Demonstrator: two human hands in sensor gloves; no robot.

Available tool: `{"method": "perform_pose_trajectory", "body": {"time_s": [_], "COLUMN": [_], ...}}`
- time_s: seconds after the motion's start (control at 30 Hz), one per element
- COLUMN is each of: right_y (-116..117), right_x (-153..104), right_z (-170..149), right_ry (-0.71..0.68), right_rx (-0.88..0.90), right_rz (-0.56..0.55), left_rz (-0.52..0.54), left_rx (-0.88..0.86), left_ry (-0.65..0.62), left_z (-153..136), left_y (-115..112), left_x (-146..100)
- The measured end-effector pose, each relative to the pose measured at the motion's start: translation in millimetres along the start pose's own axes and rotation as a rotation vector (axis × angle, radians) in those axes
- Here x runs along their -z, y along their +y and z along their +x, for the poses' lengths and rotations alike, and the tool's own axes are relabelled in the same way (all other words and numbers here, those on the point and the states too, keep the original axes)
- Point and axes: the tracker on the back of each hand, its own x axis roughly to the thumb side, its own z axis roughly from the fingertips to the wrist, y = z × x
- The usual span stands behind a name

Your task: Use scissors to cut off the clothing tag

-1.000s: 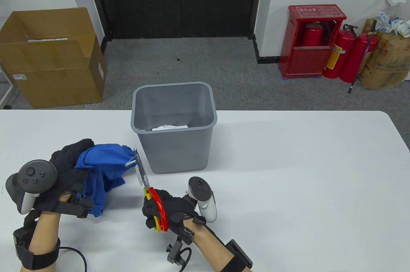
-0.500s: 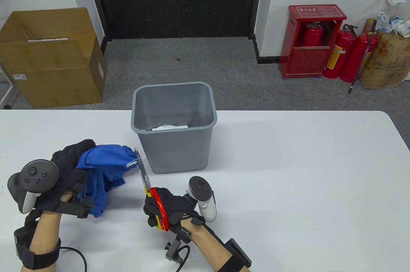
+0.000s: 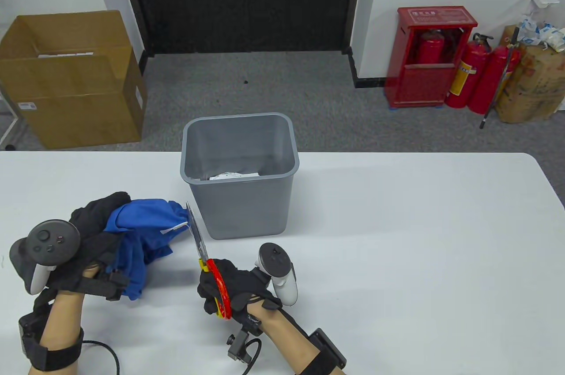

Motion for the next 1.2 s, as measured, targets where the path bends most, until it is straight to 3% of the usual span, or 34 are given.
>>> {"method": "perform_pose_trajectory", "body": {"time_s": [0.23, 0.33, 0.7, 0.93, 1.2], "right_y": [-5, -14, -75, -113, -151], "right_x": [-3, -7, -45, -74, -98], "right_z": [5, 19, 74, 81, 71], "right_ry": [-0.01, -0.045, -0.09, -0.057, 0.083], "right_rx": [-0.026, -0.143, -0.73, -0.848, -0.987], "right_rz": [-0.027, -0.092, -0.469, -0.631, -0.856], "left_rz": [0.002, 0.002, 0.0, -0.004, -0.009], "left_rx": [-0.001, -0.002, -0.004, -0.001, 0.005], "left_ry": [0.001, 0.002, 0.006, 0.009, 0.013], "left_z": [0, -1, -1, -1, -2], "left_y": [1, 1, 1, 0, -1], "left_x": [0, 0, 1, 1, 1]}}
